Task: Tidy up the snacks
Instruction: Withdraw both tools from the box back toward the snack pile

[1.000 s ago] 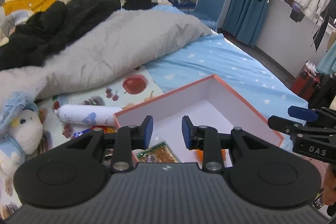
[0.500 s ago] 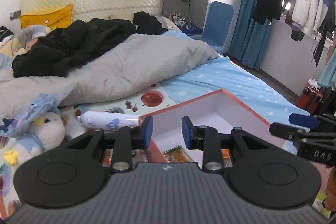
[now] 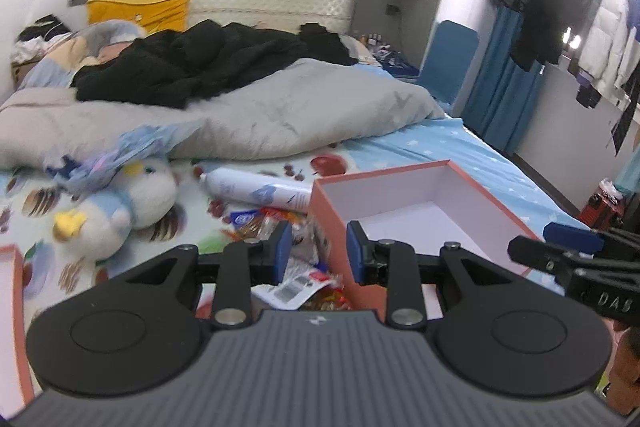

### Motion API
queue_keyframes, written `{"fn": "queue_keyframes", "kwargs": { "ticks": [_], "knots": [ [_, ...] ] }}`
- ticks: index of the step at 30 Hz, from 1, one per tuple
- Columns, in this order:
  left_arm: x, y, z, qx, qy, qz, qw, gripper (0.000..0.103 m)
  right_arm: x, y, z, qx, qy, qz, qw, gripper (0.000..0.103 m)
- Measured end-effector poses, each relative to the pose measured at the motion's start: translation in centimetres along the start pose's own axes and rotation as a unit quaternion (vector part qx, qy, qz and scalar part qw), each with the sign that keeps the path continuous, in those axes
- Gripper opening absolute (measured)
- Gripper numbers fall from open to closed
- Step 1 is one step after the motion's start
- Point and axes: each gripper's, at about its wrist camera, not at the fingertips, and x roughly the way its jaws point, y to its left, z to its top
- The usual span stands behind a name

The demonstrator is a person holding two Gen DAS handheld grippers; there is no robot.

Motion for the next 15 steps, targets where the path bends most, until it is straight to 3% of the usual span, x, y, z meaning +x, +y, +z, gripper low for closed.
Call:
{"fn": "queue_keyframes", "kwargs": {
  "ticks": [10,15],
  "knots": [
    [-3.3,2.0,-5.6,-0.03,0.011,0.023,0.9992,0.035,-1.3,3.4,-4.1,-0.032,0.023,0.014,0.999,0.065],
    [-4.3,4.7,-8.5,-0.058,0.02,0.045,0.9971,0.035,-1.4,5.0,-5.6,-0.048,0.03,0.017,0.998,0.065]
  ]
}}
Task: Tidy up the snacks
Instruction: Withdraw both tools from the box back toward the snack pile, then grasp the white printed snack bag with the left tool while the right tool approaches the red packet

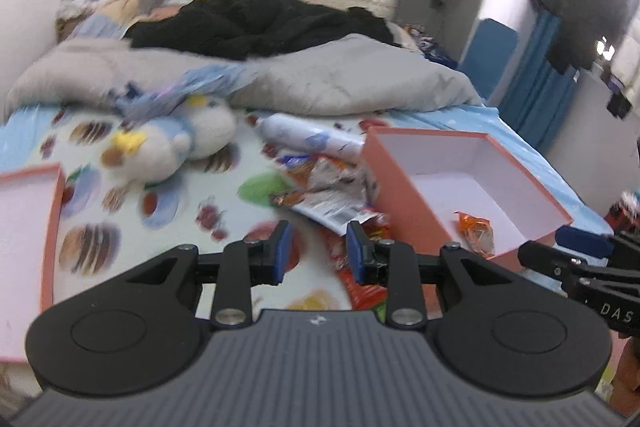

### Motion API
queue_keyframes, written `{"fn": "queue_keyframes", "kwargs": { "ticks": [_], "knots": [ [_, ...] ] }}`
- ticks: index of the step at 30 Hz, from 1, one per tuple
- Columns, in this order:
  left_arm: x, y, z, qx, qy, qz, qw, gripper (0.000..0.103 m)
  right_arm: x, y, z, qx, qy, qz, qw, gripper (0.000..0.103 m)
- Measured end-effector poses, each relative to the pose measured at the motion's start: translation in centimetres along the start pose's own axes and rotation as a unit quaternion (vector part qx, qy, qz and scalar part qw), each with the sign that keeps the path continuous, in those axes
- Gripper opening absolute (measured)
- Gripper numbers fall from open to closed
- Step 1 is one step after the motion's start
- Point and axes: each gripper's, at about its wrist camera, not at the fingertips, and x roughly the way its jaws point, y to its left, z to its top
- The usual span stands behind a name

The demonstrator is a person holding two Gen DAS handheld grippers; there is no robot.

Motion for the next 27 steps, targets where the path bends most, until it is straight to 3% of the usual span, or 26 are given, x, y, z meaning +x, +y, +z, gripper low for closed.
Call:
{"fn": "queue_keyframes", "kwargs": {
  "ticks": [7,10,16,24,27],
  "knots": [
    [0.0,4.3,-3.5,-0.039,0.017,0.019,0.9989,0.035,1.5,2.2,-3.3,-0.011,0.028,0.01,0.999,0.065],
    [0.9,5.6,-4.4,-0.054,0.031,0.024,0.9978,0.035,2.9,2.9,-4.7,-0.011,0.061,0.023,0.998,0.065],
    [4.1,6.8,-5.4,-0.071,0.058,0.018,0.9956,0.043,5.2,3.5,-5.1,-0.004,0.081,0.029,0.996,0.065],
    [9.6,8.0,-4.9,-0.126,0.07,-0.031,0.989,0.053,9.5,3.6,-5.7,-0.011,0.101,0.026,0.995,0.065],
    [12.0,8.8,-4.0,-0.169,0.071,-0.064,0.9809,0.06,11.3,3.9,-6.2,-0.017,0.106,0.026,0.994,0.065]
  ]
}}
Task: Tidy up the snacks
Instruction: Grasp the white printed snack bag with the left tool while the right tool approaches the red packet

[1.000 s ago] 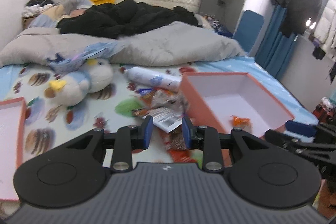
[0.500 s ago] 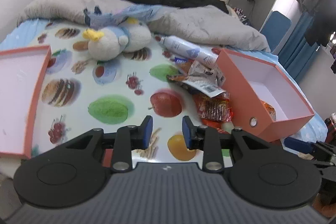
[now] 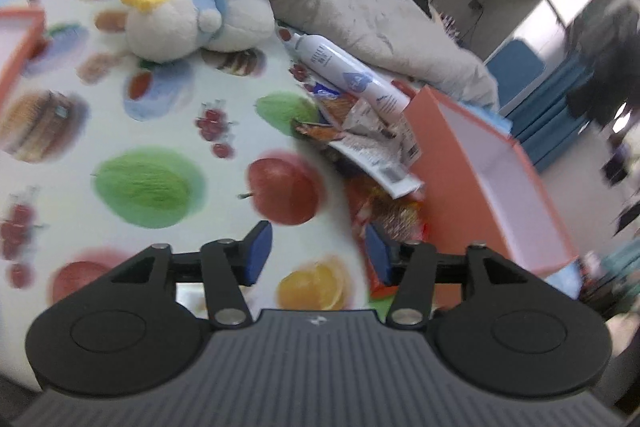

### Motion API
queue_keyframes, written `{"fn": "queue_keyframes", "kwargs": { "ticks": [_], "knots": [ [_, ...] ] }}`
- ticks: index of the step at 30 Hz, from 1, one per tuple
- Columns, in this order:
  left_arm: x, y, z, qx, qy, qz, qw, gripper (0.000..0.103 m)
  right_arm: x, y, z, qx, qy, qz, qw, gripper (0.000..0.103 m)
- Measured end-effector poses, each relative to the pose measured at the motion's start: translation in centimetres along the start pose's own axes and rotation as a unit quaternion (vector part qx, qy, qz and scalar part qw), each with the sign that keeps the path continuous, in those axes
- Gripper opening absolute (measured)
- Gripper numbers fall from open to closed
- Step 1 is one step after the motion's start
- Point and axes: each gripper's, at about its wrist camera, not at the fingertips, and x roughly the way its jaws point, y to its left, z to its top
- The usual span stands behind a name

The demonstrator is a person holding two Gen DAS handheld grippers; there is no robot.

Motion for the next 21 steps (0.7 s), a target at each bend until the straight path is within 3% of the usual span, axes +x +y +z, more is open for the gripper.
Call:
{"fn": "queue_keyframes", "kwargs": {
  "ticks": [9,12,14,16,21],
  "knots": [
    [6.6,2.5,3.8,-0.094,0.008,-0.08,0.9923,0.063,5.3,0.6,0.4,0.0,0.018,-0.014,1.0,0.065],
    [9.1,3.6,4.5,-0.155,0.02,-0.121,0.9803,0.063,6.3,0.4,0.5,-0.005,0.021,-0.033,0.999,0.065],
    [10.7,4.1,4.9,-0.186,0.028,-0.139,0.9723,0.063,6.6,0.1,0.5,0.001,0.023,-0.024,0.999,0.065],
    [12.0,4.3,5.1,-0.2,0.038,-0.148,0.9678,0.063,7.0,0.3,0.5,-0.014,0.021,-0.035,0.999,0.065],
    [15.2,4.5,5.8,-0.212,0.069,-0.133,0.9657,0.063,8.4,0.1,0.4,-0.022,0.03,-0.033,0.999,0.065]
  ]
}}
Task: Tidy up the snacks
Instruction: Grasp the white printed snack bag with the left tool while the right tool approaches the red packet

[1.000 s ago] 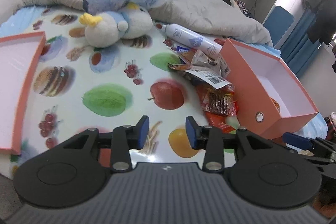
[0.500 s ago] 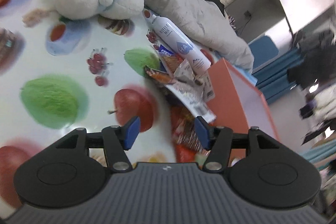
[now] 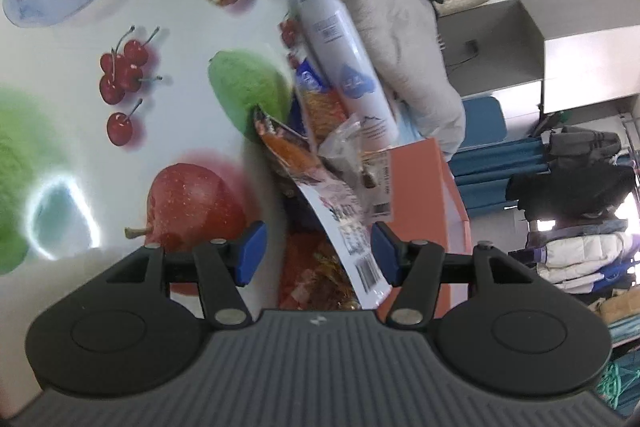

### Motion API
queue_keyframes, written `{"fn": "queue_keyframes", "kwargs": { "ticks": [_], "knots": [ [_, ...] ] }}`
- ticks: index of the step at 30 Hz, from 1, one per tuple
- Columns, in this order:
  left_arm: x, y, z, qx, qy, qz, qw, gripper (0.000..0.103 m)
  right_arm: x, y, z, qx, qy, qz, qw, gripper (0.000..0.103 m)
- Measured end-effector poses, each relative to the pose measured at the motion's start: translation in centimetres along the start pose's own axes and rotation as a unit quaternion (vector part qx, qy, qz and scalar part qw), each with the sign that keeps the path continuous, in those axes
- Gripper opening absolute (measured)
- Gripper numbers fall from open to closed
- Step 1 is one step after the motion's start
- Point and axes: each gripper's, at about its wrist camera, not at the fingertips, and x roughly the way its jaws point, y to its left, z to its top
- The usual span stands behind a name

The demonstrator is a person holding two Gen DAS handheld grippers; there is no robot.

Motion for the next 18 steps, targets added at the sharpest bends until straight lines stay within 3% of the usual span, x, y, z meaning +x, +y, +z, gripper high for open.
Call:
{"fn": "queue_keyframes", "kwargs": {
  "ticks": [6,18],
  "knots": [
    [2.2,1.0,1.2,-0.037,0.006,-0.025,0.999,0.063,1.8,0.2,-0.2,-0.015,0.008,-0.014,1.0,0.065],
    [6.7,0.9,1.8,-0.05,0.017,-0.012,0.9985,0.059,3.1,0.1,0.0,-0.021,0.003,-0.014,1.0,0.064]
  ]
}}
